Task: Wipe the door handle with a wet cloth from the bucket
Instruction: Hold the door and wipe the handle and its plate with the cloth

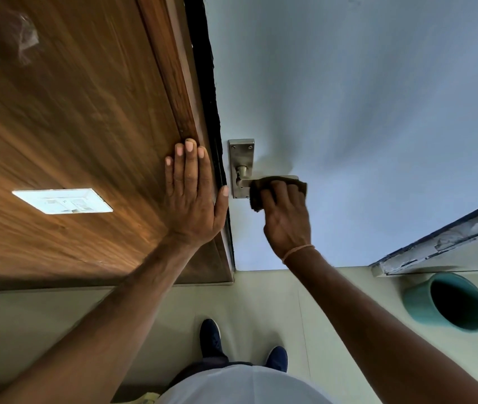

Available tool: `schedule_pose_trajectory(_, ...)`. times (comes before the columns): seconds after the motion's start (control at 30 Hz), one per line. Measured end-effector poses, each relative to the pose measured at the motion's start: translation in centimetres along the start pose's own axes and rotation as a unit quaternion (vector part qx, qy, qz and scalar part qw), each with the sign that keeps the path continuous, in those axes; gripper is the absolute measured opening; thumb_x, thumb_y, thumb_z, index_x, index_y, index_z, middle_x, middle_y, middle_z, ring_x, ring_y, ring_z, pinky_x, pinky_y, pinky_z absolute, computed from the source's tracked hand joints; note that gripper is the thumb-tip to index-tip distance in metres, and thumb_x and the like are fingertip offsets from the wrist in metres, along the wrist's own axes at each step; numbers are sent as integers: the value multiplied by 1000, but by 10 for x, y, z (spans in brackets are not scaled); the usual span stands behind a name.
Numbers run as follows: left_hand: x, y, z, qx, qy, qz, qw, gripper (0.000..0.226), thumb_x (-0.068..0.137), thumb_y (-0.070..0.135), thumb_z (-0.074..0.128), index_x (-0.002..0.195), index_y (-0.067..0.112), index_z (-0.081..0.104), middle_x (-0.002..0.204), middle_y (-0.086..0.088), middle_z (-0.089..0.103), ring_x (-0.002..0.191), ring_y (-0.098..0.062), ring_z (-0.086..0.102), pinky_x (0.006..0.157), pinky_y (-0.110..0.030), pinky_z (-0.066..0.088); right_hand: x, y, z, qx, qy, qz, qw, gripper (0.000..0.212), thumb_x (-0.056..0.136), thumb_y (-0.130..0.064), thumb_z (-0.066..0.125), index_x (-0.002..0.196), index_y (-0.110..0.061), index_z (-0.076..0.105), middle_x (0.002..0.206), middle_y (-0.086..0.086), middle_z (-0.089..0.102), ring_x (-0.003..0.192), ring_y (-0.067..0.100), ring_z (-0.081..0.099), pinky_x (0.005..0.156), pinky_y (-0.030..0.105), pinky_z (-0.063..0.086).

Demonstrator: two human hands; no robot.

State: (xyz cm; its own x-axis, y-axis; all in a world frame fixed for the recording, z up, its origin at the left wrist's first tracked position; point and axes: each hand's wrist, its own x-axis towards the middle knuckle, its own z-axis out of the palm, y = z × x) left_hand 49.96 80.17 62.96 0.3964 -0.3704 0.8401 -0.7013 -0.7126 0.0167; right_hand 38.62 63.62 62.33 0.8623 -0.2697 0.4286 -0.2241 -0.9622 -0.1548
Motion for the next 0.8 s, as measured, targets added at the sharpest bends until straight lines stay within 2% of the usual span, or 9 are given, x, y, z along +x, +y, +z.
schedule_pose_trajectory(0.1,0,-2,0,-2,-3,0,1000,79,104,37,49,165,-3,19,169,-26,29,165,-34,10,133,-56,22,4,-11,3,-18,-9,-43,999,37,93,-8,34,109,-7,67,111,18,63,88,37,56,75,47,48)
schedule_pose_trajectory(0.27,0,0,0,3,-4,-4,1000,81,102,37,51,165,-3,18,166,-30,33,165,-34,9,132,-57,23,-13,39,-4,11,12,83,996,38,79,-4,33,95,-10,67,108,15,63,92,36,54,80,46,45)
schedule_pose_trajectory(0.33,0,4,0,1,-6,-13,1000,83,102,36,52,165,-2,16,167,-29,31,166,-33,8,133,-56,21,-13,37,-6,5,11,98,995,37,78,-4,33,92,-10,67,104,15,62,92,37,55,81,47,44)
schedule_pose_trajectory(0.53,-1,7,0,-6,-11,-21,1000,81,104,36,51,166,-2,14,168,-29,28,165,-35,9,133,-56,20,2,-18,1,-12,-17,21,1000,25,91,-8,42,99,-10,65,102,15,60,84,35,54,71,47,45)
schedule_pose_trajectory(0.67,0,3,-3,0,-14,-11,1000,80,104,36,52,165,-2,18,170,-24,23,166,-33,8,134,-54,19,-8,25,-6,27,-3,70,997,33,82,-9,36,96,-11,66,107,14,61,93,35,52,78,47,45)
schedule_pose_trajectory(0.8,0,7,-5,1,-16,-22,1000,80,102,35,54,164,-5,23,168,-28,28,164,-36,13,133,-56,22,-15,58,-13,27,36,122,991,36,77,-1,36,94,-11,66,112,11,63,103,36,54,89,44,43)
